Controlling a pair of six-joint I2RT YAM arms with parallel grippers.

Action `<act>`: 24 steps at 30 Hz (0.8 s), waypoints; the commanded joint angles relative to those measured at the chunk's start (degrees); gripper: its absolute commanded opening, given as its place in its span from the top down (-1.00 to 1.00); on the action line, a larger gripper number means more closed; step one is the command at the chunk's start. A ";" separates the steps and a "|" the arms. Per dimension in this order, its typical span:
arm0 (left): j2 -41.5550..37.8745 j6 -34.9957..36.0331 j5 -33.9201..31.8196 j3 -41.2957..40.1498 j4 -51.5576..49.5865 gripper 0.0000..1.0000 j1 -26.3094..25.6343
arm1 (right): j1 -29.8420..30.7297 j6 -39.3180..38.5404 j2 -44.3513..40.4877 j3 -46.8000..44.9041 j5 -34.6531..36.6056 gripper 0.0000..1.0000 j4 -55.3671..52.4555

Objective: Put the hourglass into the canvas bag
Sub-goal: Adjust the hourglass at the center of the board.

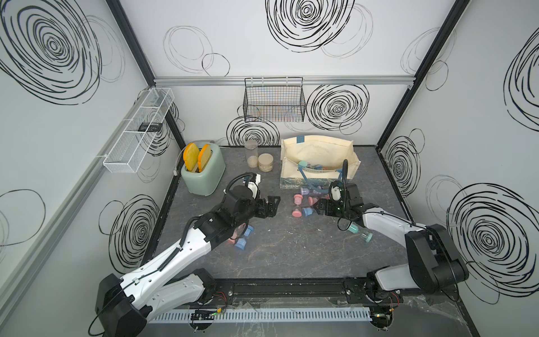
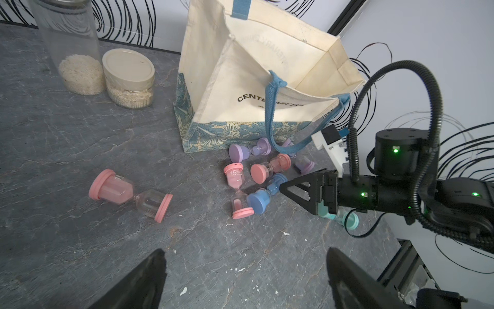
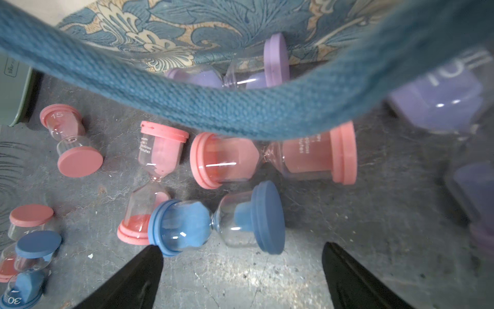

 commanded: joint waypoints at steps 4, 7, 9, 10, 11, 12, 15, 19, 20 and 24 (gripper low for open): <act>0.61 -0.84 -0.88 -0.11 2.45 -0.92 -0.33 | 0.43 -0.23 2.07 0.10 -2.13 -0.95 4.00; 0.44 -0.75 -0.96 -0.11 2.38 -0.92 -0.35 | 1.54 -0.50 2.24 0.19 -3.09 -0.95 4.34; 0.39 -0.68 -1.02 -0.19 2.28 -0.92 -0.34 | 2.56 -0.42 2.31 0.24 -2.97 -0.95 4.01; 0.25 -0.58 -1.12 -0.20 2.16 -0.92 -0.31 | 3.15 -0.41 2.31 0.25 -2.68 -0.95 3.79; 0.14 -0.50 -1.22 -0.32 2.06 -0.92 -0.28 | 3.47 -0.35 2.23 0.12 -2.65 -0.95 3.70; -0.02 -0.41 -1.40 -0.28 1.90 -0.92 -0.31 | 3.86 -0.31 2.17 0.02 -2.77 -0.95 3.69; -0.38 -0.14 -1.70 -0.39 1.62 -0.92 -0.26 | 5.07 -0.32 1.93 -0.31 -3.44 -0.95 3.20; -0.72 0.13 -2.01 -0.54 1.31 -0.92 -0.18 | 7.60 0.25 1.15 -0.64 -3.70 -0.95 2.20; -0.76 0.13 -2.15 -0.62 1.39 -0.92 -0.18 | 8.39 0.59 1.17 -0.69 -3.42 -0.95 2.10; -0.63 0.08 -2.07 -0.73 1.58 -0.92 0.00 | 12.38 2.32 0.94 -1.27 -2.91 -0.95 3.34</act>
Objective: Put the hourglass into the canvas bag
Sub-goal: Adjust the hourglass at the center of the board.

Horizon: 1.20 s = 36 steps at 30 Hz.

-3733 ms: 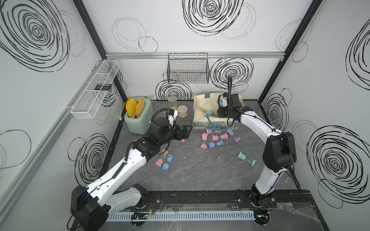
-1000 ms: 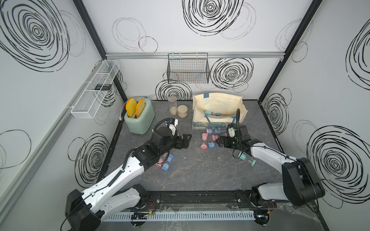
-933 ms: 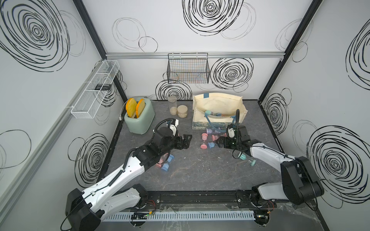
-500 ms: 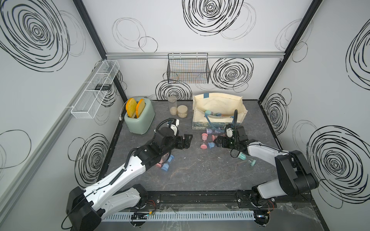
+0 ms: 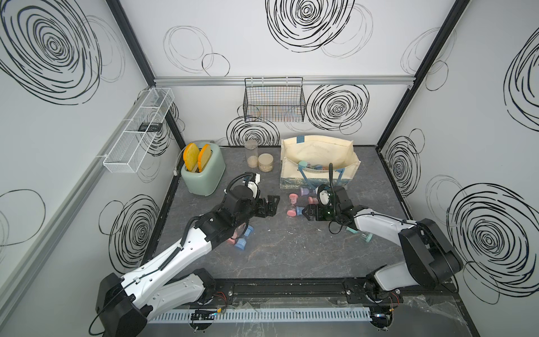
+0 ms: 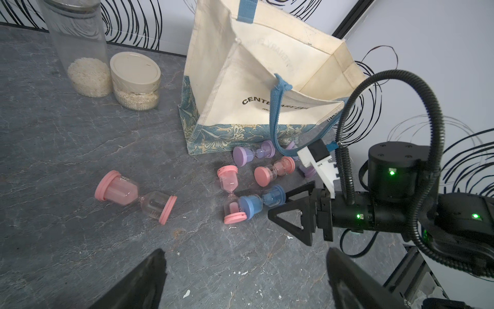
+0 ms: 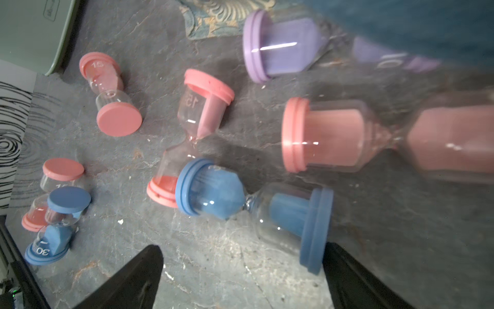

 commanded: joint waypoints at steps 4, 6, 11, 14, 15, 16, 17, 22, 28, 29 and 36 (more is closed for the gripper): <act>-1.20 0.11 -0.72 -0.46 1.18 -0.92 0.10 | 6.94 3.37 -1.15 -1.30 1.85 -0.95 1.28; -1.63 0.11 -0.92 -0.55 1.05 -0.92 0.18 | 8.90 3.48 -0.82 -0.94 2.61 -0.95 0.99; -2.61 0.19 -1.26 -0.37 0.33 -0.92 0.40 | 10.17 1.02 -1.14 0.14 6.36 -0.95 -2.31; -3.01 0.19 -1.39 -0.28 0.15 -0.92 0.44 | 8.91 -1.04 -2.32 0.85 8.68 -0.95 -4.37; -3.08 0.19 -1.64 -0.20 -0.02 -0.92 0.44 | 8.41 -2.02 -2.58 1.10 8.66 -0.95 -4.46; -3.13 0.19 -1.73 -0.04 -0.08 -0.92 0.35 | 7.81 -3.26 -2.58 1.46 8.44 -0.95 -4.52; -3.09 0.19 -1.61 -0.02 -0.17 -0.92 0.27 | 7.51 -4.49 -2.34 1.75 8.43 -0.95 -4.38; -2.95 0.19 -1.52 0.11 -0.27 -0.92 0.09 | 6.67 -11.04 1.17 4.64 7.59 -0.95 -3.69; -3.21 0.28 -1.98 -0.20 -0.16 -0.92 0.09 | 6.43 -14.46 6.19 7.05 4.60 -0.95 0.11; -3.12 0.24 -1.87 -0.22 -0.12 -0.92 0.09 | 7.03 -14.83 6.72 7.34 4.60 -0.95 0.52; -3.18 0.54 -2.11 -0.42 -0.62 -0.92 0.26 | 11.27 -15.53 7.84 5.57 7.62 -0.95 0.37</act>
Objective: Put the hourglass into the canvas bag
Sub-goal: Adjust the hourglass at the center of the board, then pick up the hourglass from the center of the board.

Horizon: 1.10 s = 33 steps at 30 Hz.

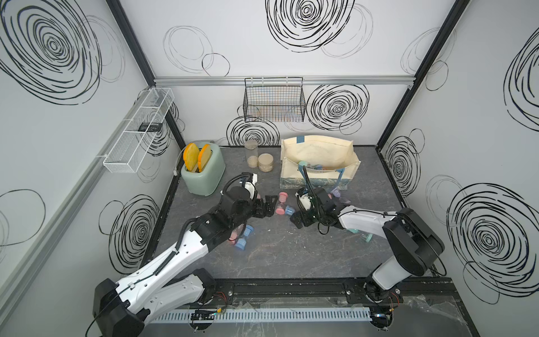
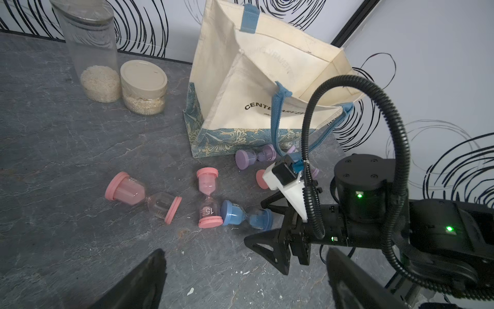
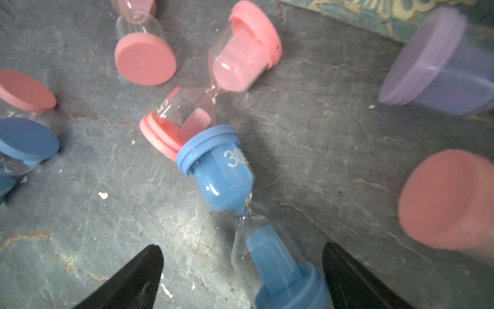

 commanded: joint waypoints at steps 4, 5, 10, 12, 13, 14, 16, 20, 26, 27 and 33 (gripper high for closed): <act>-0.75 0.48 -0.86 -0.46 1.27 -0.92 0.24 | 3.73 -1.25 -0.58 -1.99 3.36 -1.00 0.55; -0.62 0.48 -0.70 -0.38 1.38 -0.92 0.25 | 4.24 -0.87 -0.68 -2.19 4.15 -0.98 0.49; -0.09 0.39 -0.35 -0.18 1.45 -0.92 0.24 | 5.64 -0.03 0.64 -1.97 6.90 -0.85 0.41; -0.17 0.39 -0.33 -0.20 1.39 -0.92 0.24 | 6.09 -0.04 1.62 -1.37 8.37 -0.81 0.10; -0.21 0.39 -0.36 -0.21 1.35 -0.92 0.24 | 6.36 -0.22 1.98 -1.32 8.85 -0.79 0.19; -0.26 0.38 -0.47 -0.20 1.29 -0.92 0.31 | 6.73 -0.31 2.18 -1.23 9.48 -0.77 0.21; -0.35 0.39 -0.61 -0.28 1.19 -0.92 0.33 | 7.47 -0.40 2.64 -1.32 10.75 -0.73 0.37; -0.25 0.39 -0.53 -0.28 1.36 -0.92 0.44 | 8.54 -0.31 3.53 -1.49 12.03 -0.65 0.45; 0.67 0.30 0.24 -0.02 1.67 -0.92 0.42 | 9.00 0.29 3.64 -1.97 13.16 -0.47 -0.17; 0.70 0.29 0.26 -0.02 1.65 -0.92 0.42 | 9.11 0.36 3.53 -2.15 13.18 -0.43 -0.01; 0.86 0.17 0.47 0.24 1.94 -0.92 0.48 | 9.27 0.66 3.45 -1.80 11.77 -0.19 -0.24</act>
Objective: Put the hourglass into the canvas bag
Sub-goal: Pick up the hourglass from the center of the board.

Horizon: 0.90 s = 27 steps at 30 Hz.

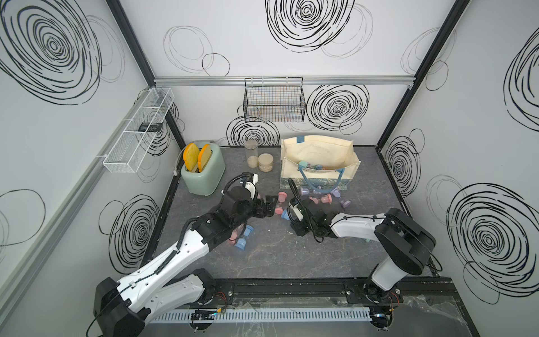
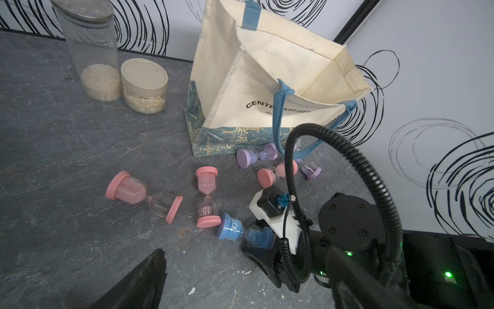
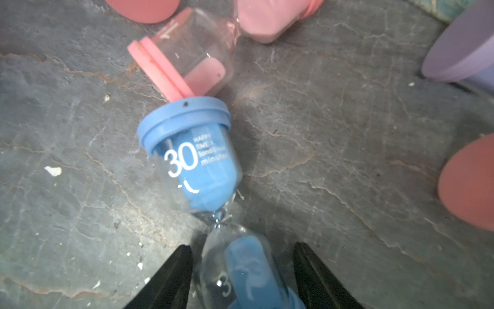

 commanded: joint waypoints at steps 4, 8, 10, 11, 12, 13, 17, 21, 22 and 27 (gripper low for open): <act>0.12 0.13 0.38 0.24 1.76 -0.92 0.44 | 0.59 0.42 0.30 0.30 -1.31 -0.02 -1.65; -0.36 0.22 0.03 0.16 1.33 -0.92 0.44 | 0.55 0.19 -0.66 1.12 -0.99 0.18 -2.41; -0.78 0.22 -0.12 -0.10 1.32 -0.92 0.53 | 0.55 0.32 -1.32 1.42 -1.05 0.24 -2.68; -0.97 0.21 -0.21 -0.11 1.24 -0.92 0.53 | 0.50 0.30 -1.78 1.46 -1.18 0.25 -2.69; -1.11 0.19 -0.16 -0.11 1.19 -0.92 0.59 | 0.46 0.41 -2.26 1.54 -1.33 0.26 -2.77; -1.22 0.22 -0.21 -0.02 1.10 -0.92 0.62 | 0.33 0.58 -2.72 1.63 -1.59 0.27 -2.94; -1.73 0.35 -0.26 0.41 1.06 -0.92 0.87 | -0.37 1.10 -5.63 2.06 -2.62 0.33 -3.92; -2.13 0.71 -0.42 1.27 0.29 -0.92 1.14 | -1.24 1.76 -9.44 3.08 -3.13 0.37 -6.07; -2.37 0.90 -0.43 1.38 0.27 -0.92 1.23 | -1.61 1.83 -10.62 3.35 -3.43 0.38 -6.51; -3.03 1.36 -0.52 2.38 -0.23 -0.92 1.84 | -3.85 2.27 -16.13 6.40 -4.25 0.41 -10.58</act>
